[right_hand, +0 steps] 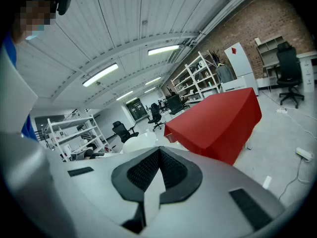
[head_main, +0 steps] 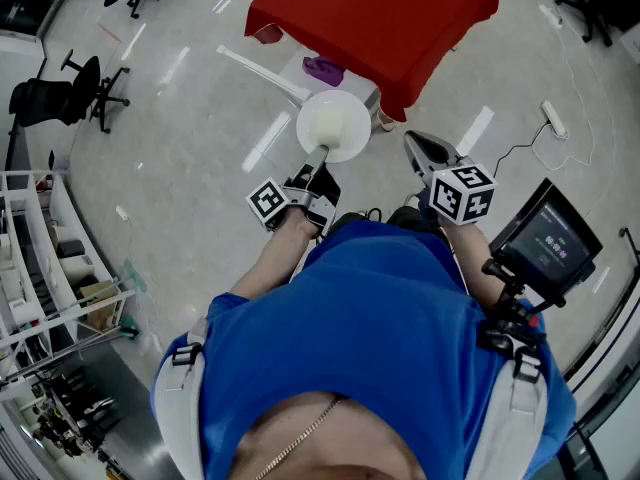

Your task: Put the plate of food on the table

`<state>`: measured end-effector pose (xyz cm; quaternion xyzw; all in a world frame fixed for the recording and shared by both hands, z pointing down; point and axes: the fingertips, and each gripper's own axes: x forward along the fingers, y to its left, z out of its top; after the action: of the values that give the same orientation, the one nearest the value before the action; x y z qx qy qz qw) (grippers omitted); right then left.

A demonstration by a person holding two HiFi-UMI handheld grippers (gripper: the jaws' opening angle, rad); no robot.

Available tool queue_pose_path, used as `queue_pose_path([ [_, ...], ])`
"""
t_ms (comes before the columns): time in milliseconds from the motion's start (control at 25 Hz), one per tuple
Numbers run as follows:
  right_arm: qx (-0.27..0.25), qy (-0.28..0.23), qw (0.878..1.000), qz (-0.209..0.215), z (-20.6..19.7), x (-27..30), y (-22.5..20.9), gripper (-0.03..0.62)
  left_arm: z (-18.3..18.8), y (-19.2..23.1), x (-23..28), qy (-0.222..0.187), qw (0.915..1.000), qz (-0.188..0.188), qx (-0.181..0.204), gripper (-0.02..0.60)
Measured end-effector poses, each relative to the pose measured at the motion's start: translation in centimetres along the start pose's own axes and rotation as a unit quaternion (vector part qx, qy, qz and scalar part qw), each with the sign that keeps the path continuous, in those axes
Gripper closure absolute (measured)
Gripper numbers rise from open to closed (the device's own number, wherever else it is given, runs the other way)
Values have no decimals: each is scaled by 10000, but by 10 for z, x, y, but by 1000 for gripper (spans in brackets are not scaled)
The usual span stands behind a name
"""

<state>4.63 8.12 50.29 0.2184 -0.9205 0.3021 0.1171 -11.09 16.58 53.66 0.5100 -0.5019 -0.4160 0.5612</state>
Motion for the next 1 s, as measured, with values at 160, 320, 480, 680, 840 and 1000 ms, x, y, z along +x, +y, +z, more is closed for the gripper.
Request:
queue_pose_path([
  [160, -9, 0, 10000, -19, 0, 0, 0, 592, 0, 1, 1, 4, 10000, 10, -28, 560],
  [320, -27, 13, 10000, -34, 3, 1, 1, 592, 1, -2, 2, 6, 10000, 0, -37, 560],
  [480, -13, 10, 10000, -54, 5, 1, 2, 592, 2, -4, 2, 18, 10000, 16, -63, 560],
  [680, 24, -65, 9999, -85, 9, -1, -1, 592, 2, -3, 7, 69, 10000, 31, -42, 560],
  [840, 36, -94, 9998, -142, 9, -2, -6, 592, -2, -1, 14, 135, 9999, 27, -63, 560],
  [1000, 76, -131, 9996, -240, 9, -6, -12, 592, -5, 1, 22, 212, 9997, 41, -117, 560],
])
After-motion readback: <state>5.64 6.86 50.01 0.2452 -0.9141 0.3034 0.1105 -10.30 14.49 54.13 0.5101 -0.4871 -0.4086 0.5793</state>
